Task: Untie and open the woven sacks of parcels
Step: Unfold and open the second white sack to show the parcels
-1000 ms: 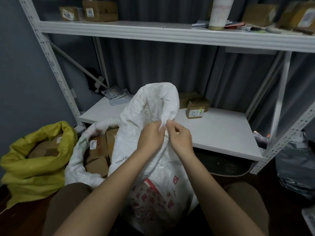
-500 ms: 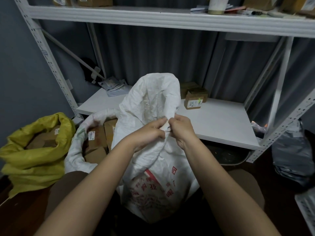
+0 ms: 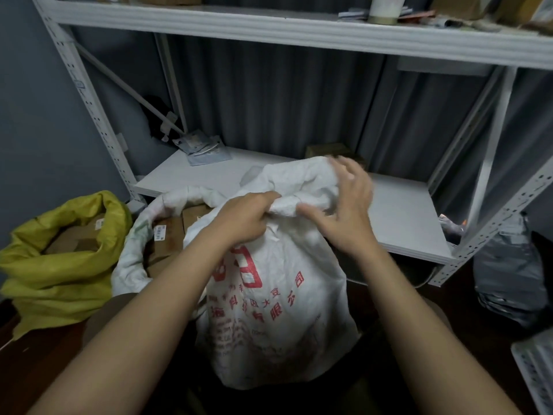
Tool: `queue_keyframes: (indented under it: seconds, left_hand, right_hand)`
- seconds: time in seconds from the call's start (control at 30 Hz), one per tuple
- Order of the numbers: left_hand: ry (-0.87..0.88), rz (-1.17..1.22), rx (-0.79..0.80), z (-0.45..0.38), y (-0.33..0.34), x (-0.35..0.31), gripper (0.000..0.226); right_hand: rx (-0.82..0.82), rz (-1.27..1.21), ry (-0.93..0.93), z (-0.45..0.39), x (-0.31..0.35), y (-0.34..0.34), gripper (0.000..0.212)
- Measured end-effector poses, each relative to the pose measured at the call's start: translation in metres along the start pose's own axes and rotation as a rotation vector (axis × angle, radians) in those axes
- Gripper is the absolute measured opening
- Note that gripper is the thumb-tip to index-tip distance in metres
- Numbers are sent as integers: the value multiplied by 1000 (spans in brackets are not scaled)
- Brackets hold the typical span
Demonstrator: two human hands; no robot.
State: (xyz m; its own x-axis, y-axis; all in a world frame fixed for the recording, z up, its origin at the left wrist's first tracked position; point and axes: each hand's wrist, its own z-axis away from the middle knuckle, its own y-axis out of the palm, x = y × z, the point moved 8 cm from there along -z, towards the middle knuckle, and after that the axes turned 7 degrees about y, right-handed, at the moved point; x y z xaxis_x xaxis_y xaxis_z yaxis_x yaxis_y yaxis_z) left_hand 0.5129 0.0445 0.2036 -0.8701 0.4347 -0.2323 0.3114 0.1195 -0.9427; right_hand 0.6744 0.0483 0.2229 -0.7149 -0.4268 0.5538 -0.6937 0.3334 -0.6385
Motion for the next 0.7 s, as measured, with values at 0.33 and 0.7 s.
queue_keyframes:
  seconds: [0.33, 0.7]
  left_hand:
    - [-78, 369, 172, -2, 16, 37, 23]
    - [-125, 452, 328, -6, 49, 29, 34]
  right_hand:
    - [478, 406, -465, -20, 15, 52, 47]
    - [400, 533, -723, 6, -12, 61, 56]
